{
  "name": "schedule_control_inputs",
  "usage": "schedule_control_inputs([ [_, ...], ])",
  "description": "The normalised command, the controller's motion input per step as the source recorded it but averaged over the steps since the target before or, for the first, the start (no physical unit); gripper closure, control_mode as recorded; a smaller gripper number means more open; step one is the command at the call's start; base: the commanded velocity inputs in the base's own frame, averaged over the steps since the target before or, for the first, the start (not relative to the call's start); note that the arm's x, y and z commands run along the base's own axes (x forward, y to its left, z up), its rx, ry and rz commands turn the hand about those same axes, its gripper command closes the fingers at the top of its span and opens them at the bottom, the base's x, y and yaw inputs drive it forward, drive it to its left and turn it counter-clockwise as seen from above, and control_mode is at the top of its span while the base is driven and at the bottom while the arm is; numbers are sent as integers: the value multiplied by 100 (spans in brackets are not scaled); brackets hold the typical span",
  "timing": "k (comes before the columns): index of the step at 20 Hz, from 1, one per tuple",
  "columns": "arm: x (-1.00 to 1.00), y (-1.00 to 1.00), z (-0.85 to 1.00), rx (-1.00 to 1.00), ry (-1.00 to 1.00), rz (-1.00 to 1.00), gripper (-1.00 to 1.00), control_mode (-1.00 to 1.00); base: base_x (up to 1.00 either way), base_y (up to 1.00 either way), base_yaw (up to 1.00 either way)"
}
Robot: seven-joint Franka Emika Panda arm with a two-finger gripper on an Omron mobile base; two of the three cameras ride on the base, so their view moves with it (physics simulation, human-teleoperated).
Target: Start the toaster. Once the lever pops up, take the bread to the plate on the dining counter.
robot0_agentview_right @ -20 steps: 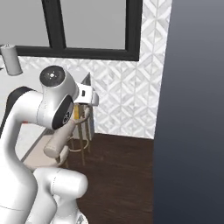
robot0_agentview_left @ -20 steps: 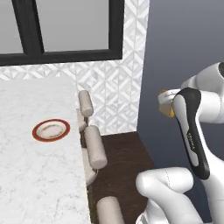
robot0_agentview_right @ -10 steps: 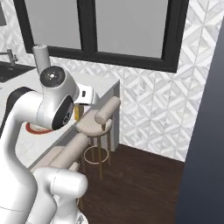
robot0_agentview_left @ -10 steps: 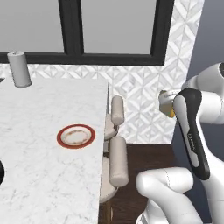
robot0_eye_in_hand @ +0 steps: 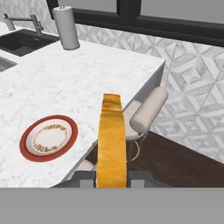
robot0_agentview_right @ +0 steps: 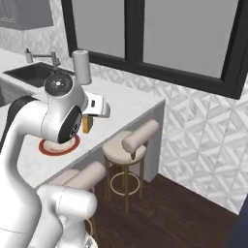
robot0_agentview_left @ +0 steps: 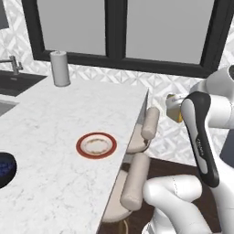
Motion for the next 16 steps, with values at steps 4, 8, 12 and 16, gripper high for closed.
schedule_control_inputs([
  [4,0,0,0,0,0,0,100,100,58,-8,53],
  [8,0,0,0,0,0,0,100,100,59,-5,55],
  [12,0,0,0,0,0,0,100,100,60,-6,53],
  [16,0,0,0,0,0,0,100,100,56,-12,55],
])
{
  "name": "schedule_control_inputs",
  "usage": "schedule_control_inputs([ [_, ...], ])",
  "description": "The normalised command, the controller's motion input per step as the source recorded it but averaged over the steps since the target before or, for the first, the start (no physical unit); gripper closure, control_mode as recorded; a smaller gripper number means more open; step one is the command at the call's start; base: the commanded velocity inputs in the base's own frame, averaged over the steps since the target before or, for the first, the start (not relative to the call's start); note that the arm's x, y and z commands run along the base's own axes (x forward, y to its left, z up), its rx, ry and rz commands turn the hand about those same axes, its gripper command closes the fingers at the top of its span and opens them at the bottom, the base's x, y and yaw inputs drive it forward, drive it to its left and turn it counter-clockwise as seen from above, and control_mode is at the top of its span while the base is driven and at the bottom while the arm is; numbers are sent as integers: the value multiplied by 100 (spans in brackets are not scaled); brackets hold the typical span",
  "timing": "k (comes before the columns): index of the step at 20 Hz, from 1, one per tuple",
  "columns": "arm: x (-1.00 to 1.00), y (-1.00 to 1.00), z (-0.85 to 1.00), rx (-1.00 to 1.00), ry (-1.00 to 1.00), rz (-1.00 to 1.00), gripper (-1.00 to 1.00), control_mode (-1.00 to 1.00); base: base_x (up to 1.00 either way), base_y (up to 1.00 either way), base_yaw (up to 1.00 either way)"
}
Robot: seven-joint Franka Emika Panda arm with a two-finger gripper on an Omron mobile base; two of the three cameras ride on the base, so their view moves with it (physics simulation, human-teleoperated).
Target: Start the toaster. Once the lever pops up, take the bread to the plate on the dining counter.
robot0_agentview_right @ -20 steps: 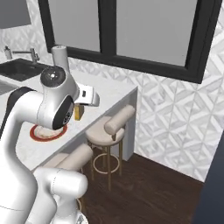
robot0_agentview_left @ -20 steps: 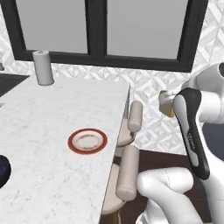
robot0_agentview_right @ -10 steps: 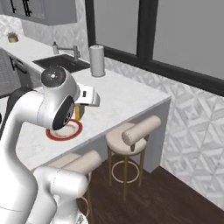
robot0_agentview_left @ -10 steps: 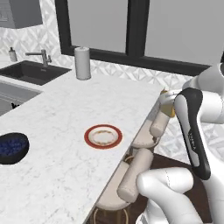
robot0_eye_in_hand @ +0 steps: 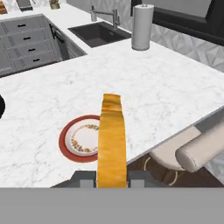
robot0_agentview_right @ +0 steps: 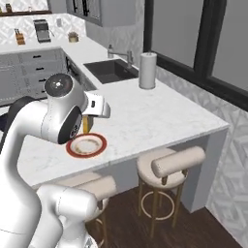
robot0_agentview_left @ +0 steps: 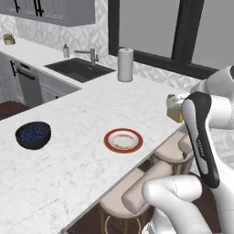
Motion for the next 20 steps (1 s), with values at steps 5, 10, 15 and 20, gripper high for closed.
schedule_control_inputs([
  [5,0,0,0,0,0,0,100,100,65,-7,57],
  [10,0,0,0,0,0,0,100,100,67,0,54],
  [15,0,0,0,0,0,0,100,100,64,0,50],
  [20,0,0,0,0,0,0,100,100,62,0,38],
])
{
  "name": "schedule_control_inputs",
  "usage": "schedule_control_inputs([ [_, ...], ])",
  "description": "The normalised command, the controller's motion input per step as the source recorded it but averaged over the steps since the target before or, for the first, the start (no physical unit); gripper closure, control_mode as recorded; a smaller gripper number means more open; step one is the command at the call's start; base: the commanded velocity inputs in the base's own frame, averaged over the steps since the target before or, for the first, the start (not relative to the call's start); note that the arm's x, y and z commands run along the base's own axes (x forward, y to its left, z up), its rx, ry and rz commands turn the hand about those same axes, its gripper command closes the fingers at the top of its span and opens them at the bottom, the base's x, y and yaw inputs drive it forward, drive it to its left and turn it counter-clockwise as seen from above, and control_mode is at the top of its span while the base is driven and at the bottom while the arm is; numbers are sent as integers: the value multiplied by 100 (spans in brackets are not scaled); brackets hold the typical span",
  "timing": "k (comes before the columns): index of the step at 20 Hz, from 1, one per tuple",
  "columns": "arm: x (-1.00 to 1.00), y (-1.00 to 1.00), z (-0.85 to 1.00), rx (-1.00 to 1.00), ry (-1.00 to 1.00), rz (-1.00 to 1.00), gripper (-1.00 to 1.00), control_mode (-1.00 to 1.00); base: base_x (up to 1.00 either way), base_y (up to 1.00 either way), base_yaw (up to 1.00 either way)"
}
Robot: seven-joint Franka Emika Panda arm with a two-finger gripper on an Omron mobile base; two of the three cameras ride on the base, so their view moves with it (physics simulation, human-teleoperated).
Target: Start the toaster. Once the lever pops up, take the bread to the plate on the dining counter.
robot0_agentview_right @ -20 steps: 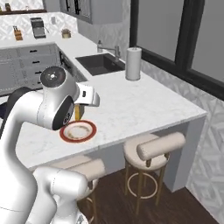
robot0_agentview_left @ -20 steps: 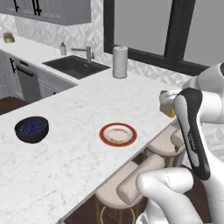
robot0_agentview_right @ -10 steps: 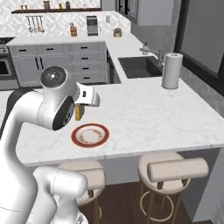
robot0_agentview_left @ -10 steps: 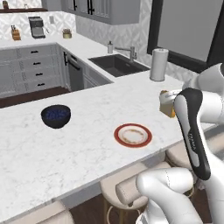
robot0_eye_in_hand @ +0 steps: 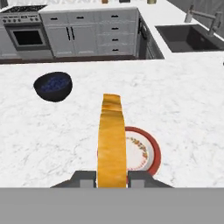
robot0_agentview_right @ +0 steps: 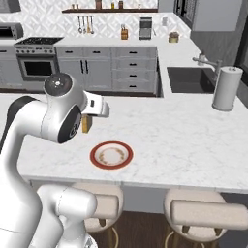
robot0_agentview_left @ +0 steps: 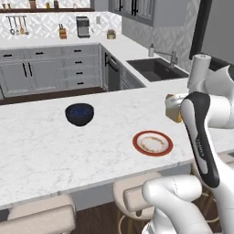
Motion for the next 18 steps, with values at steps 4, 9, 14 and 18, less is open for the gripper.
schedule_control_inputs([
  [4,12,0,-6,0,1,6,100,-100,41,0,25],
  [9,34,0,-15,0,2,4,100,-100,0,0,0],
  [14,34,0,-43,0,18,0,100,-100,0,0,0],
  [18,19,-13,-27,15,23,0,100,-100,0,0,0],
])
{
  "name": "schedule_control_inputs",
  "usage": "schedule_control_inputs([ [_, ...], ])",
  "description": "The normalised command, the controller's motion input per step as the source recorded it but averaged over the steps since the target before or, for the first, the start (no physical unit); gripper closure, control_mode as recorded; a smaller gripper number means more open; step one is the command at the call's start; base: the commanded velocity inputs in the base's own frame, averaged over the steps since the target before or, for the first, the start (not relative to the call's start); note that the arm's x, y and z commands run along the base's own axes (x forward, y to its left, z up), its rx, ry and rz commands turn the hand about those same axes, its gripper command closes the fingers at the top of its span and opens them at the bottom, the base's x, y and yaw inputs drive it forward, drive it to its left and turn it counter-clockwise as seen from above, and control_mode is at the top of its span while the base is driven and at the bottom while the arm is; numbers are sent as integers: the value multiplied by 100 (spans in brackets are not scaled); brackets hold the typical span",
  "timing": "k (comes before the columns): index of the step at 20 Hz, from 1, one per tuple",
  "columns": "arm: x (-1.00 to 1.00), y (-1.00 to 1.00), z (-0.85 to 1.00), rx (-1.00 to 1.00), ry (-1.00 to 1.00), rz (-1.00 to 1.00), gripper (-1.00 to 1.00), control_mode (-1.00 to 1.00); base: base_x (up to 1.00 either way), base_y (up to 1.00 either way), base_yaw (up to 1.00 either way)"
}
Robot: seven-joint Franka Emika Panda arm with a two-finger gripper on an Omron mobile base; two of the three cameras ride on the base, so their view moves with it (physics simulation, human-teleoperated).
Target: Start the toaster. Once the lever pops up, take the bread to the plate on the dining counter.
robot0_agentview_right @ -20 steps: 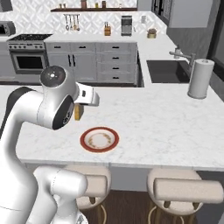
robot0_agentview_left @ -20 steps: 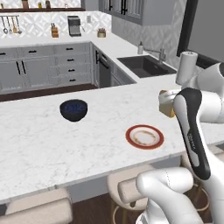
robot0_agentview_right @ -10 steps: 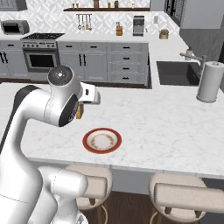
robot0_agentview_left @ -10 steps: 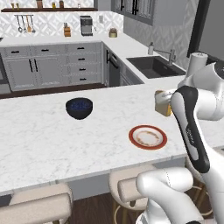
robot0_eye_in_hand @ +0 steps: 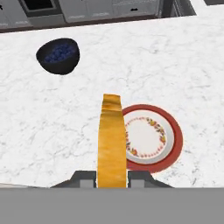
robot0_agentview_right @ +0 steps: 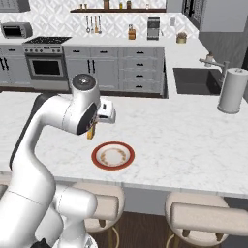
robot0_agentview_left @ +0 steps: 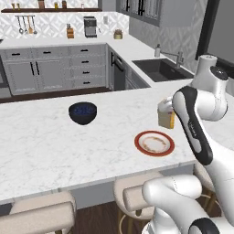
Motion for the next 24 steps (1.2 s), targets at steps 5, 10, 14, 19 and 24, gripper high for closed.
schedule_control_inputs([
  [5,6,-13,-12,33,9,-6,100,-100,0,0,0],
  [10,-4,-2,-25,26,0,-6,100,-100,0,0,0],
  [14,-2,-1,-56,15,4,-4,100,-100,0,0,0],
  [19,0,-5,-50,17,13,-8,100,-100,0,0,0],
  [24,4,-16,-14,23,19,-6,100,-100,0,0,0],
])
